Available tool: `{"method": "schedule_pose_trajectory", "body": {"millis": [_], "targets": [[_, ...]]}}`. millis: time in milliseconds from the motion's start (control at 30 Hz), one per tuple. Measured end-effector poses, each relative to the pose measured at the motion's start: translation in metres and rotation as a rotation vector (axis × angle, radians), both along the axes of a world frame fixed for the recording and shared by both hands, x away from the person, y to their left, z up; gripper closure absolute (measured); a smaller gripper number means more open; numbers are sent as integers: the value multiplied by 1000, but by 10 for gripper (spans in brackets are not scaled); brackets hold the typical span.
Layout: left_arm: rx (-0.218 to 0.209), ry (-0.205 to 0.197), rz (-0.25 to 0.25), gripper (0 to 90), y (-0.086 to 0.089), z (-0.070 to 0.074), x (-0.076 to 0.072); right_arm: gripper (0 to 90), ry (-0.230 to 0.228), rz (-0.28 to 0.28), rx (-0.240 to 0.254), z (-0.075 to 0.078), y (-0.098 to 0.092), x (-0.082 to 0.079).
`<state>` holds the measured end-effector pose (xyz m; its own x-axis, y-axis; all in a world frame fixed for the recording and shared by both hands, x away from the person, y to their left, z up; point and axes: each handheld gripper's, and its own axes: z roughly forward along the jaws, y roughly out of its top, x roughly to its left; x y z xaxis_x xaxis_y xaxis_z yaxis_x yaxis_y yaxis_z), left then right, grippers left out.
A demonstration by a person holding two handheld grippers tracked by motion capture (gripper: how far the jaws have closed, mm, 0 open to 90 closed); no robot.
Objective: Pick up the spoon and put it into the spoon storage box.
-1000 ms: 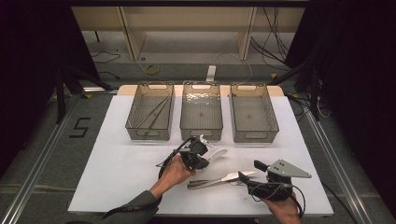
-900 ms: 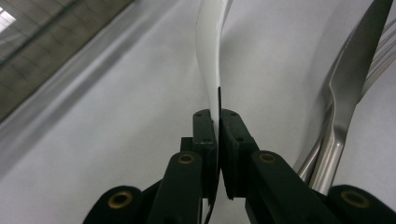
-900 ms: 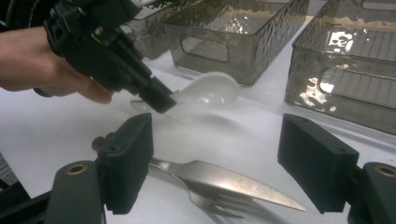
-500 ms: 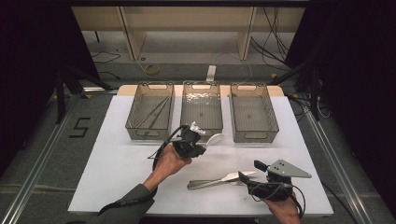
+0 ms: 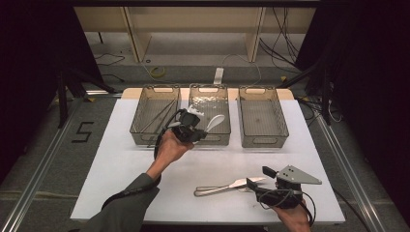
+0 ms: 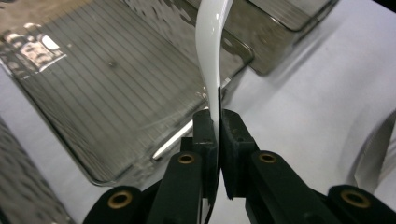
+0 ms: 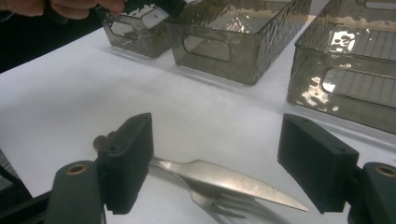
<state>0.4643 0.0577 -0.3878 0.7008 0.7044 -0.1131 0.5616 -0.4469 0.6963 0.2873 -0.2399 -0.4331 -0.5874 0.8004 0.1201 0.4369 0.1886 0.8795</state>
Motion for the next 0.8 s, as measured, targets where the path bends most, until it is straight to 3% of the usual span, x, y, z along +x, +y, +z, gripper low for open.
{"method": "schedule_pose_trajectory", "body": {"millis": [67, 300, 667, 800], "targets": [[-41, 18, 13, 853, 4, 4, 5, 275, 4, -1, -3, 0, 0, 0], [-29, 14, 47, 853, 7, 7, 22, 275, 2, 0, 0, 0, 1, 0], [-70, 46, 102, 852, 7, 2, 45, 275, 3, 0, 5, 0, -1, 0], [-46, 51, 108, 852, 8, -3, 50, 275, 4, 3, 2, 0, 0, 0]]}}
